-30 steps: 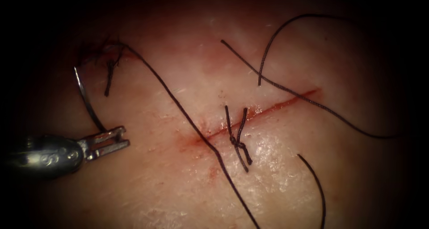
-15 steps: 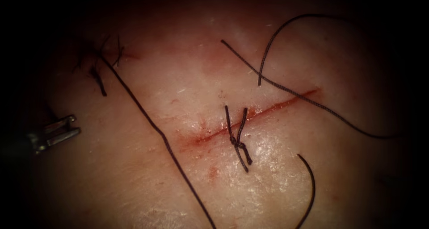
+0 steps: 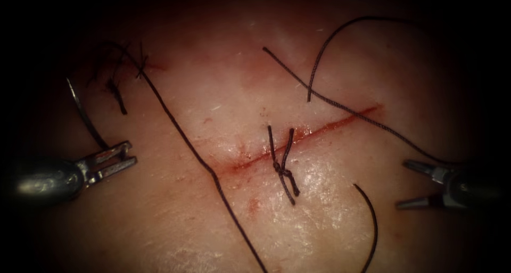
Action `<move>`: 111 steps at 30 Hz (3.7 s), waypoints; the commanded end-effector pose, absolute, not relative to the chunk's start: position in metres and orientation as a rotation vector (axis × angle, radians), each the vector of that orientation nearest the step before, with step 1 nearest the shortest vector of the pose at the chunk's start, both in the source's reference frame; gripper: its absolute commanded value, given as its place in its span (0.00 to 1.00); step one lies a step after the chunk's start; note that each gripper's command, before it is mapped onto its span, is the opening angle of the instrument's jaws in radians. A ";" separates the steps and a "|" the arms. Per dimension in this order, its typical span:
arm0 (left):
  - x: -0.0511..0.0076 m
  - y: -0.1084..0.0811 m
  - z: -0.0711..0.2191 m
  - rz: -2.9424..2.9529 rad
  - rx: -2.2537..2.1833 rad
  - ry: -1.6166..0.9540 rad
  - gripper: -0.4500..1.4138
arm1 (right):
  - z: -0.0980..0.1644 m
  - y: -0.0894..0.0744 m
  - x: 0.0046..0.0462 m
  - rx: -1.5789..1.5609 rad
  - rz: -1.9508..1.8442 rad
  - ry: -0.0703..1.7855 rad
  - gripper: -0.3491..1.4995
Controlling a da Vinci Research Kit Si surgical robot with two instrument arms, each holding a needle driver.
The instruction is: Wound Closure
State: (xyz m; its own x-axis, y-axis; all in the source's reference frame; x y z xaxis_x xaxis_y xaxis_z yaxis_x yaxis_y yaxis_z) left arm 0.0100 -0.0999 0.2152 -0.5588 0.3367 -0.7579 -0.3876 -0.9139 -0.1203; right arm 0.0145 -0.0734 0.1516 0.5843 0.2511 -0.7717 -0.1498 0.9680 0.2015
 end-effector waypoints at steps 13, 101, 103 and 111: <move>0.0070 -0.101 0.216 2.439 -1.207 0.078 0.00 | 0.152 -0.075 0.0205 0.133 0.180 0.966 0.86; 0.0037 -0.102 0.218 2.442 -1.258 0.075 0.00 | 0.142 -0.073 0.0105 0.140 0.180 1.064 0.87; 0.0038 -0.102 0.218 2.442 -1.259 0.076 0.00 | 0.144 -0.073 0.0117 0.131 0.177 1.062 0.87; 0.0038 -0.102 0.218 2.443 -1.259 0.077 0.00 | 0.150 -0.074 0.0150 0.113 0.151 1.064 0.86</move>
